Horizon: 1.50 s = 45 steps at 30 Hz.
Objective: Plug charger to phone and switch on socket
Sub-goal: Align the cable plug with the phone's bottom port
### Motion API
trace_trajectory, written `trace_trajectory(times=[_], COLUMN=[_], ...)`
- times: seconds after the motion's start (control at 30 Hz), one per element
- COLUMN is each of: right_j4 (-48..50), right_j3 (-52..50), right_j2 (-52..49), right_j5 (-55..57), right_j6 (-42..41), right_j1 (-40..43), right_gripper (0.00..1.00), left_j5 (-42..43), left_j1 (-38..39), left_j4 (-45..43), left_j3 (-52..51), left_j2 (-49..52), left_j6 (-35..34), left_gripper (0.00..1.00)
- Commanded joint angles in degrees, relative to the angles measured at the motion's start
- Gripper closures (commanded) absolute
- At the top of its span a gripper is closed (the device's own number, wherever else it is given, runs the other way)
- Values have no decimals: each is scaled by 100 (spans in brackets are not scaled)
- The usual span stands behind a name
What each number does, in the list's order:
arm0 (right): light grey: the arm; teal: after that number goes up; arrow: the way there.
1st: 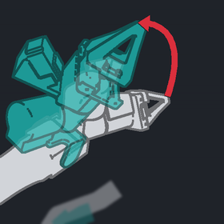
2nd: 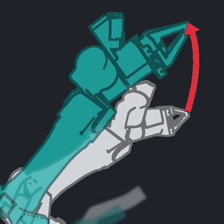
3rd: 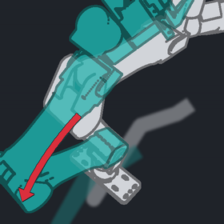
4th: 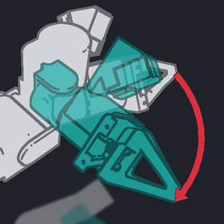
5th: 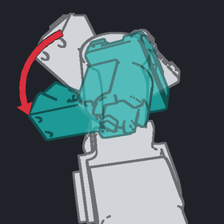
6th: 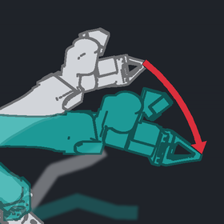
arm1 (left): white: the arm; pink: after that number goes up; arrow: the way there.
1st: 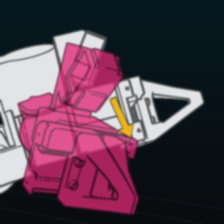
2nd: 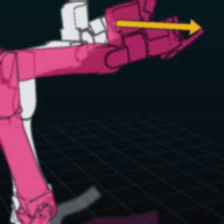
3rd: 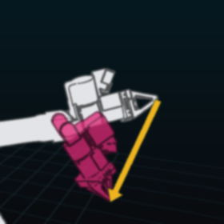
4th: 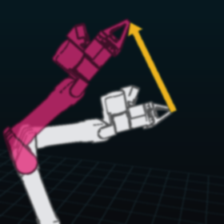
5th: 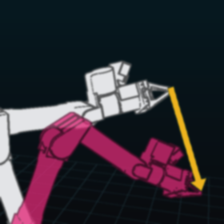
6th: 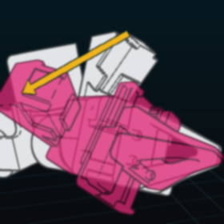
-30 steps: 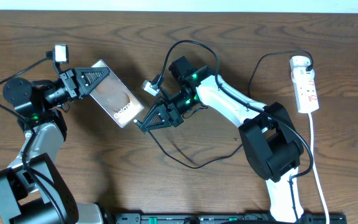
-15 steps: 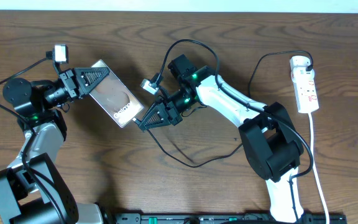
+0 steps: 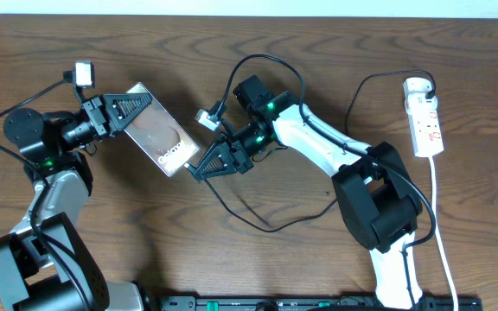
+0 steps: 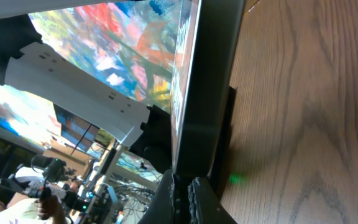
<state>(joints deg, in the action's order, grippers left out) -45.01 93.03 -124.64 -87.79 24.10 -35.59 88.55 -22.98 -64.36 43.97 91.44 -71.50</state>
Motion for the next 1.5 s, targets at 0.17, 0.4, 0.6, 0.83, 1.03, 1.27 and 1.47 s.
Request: trace_trajectory(times=[0.17,0.4,0.6,0.83,1.03,1.27,1.47], right_j4=[96,107,107,116,291,597,671], right_j3=[72,72,72,72,72,72,72], right_j2=[155,162,216,221,221,221,221], right_j5=[-177,-177,-177,-175,-175,-173,-173], right_j6=[-140,-142,-138,-136,-142,-402,-487], right_j1=[-81,-42,11,15,15,85,190], right_gripper=[99,99,99,99,99,99,99], left_j5=[105,146,144,142,61,-160,-157], left_j1=[35,35,35,35,46,46,46], left_j4=[-26,-26,-24,-24,-24,-26,-26], left_j3=[83,81,81,81,81,39,0], left_j2=[-87,-87,-87,-87,-87,-87,-87], left_j6=[109,166,164,157,96,146,282], left_gripper=[93,93,93,93,93,93,93])
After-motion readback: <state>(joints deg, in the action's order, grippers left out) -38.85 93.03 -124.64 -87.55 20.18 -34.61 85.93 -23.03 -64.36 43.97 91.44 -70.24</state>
